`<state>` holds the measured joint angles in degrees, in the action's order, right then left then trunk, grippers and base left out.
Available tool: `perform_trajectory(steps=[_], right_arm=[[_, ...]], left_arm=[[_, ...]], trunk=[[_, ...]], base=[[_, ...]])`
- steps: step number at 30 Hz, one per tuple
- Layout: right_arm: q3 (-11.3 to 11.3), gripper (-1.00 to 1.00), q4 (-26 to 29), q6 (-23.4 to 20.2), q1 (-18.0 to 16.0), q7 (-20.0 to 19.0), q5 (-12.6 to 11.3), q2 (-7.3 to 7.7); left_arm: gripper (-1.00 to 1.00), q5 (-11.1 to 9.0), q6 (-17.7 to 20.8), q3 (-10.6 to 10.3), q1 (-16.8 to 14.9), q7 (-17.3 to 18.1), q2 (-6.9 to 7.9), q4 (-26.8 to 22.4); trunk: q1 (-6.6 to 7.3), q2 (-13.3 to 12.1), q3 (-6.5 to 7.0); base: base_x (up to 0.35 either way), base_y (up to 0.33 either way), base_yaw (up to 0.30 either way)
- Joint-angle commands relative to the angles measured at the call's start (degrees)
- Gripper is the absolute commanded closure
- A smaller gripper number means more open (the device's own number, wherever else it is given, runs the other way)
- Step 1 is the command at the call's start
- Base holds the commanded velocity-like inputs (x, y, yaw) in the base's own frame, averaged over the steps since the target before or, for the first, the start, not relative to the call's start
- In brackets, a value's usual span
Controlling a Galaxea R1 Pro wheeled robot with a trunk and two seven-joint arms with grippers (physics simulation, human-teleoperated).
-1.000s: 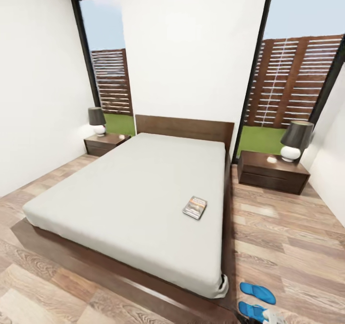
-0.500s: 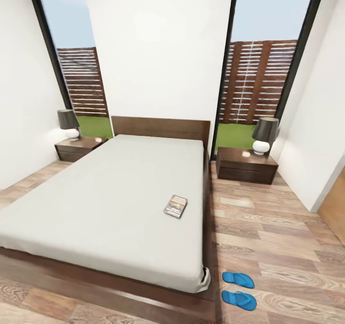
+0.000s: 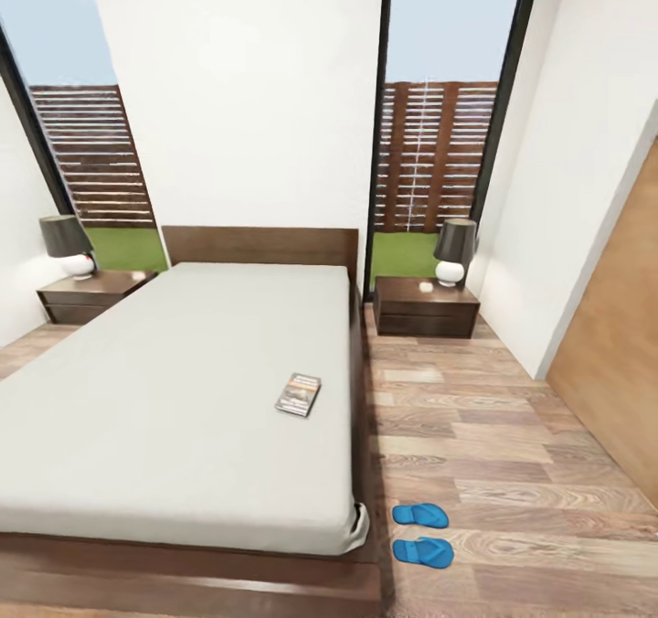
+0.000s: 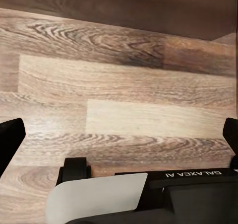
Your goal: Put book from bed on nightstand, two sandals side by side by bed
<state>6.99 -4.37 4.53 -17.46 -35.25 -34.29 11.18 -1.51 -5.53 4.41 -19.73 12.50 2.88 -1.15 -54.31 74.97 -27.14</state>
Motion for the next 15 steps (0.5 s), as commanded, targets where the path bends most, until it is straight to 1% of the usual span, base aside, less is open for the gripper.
perform_trajectory(steps=[1,7,10,15], right_arm=[[0.5,-1.0,-0.3,0.5,-0.1,-0.3,-0.3,-0.02],[0.5,-1.0,-0.3,0.6,-0.1,-0.3,-0.3,-0.06],[0.5,-1.0,-0.3,0.7,-0.1,-0.3,-0.3,-0.04],[0.5,-1.0,-0.3,0.9,-0.1,-0.3,-0.3,-0.06]], left_arm=[[-1.0,-0.2,-0.1,0.4,0.0,0.3,0.02,0.1],[-1.0,-0.2,-0.1,0.4,0.0,0.3,0.02,0.1],[-1.0,-0.2,0.0,0.4,0.0,0.3,0.02,0.1],[-1.0,-0.2,0.0,0.4,0.0,0.3,0.02,0.0]], trunk=[[0.0,0.0,-0.06],[0.0,0.0,-0.06],[0.0,0.0,-0.06],[1.1,-2.0,0.84]], base=[[0.0,0.0,-0.278],[0.0,0.0,-0.25],[0.0,0.0,-0.07],[0.0,0.0,-0.015]])
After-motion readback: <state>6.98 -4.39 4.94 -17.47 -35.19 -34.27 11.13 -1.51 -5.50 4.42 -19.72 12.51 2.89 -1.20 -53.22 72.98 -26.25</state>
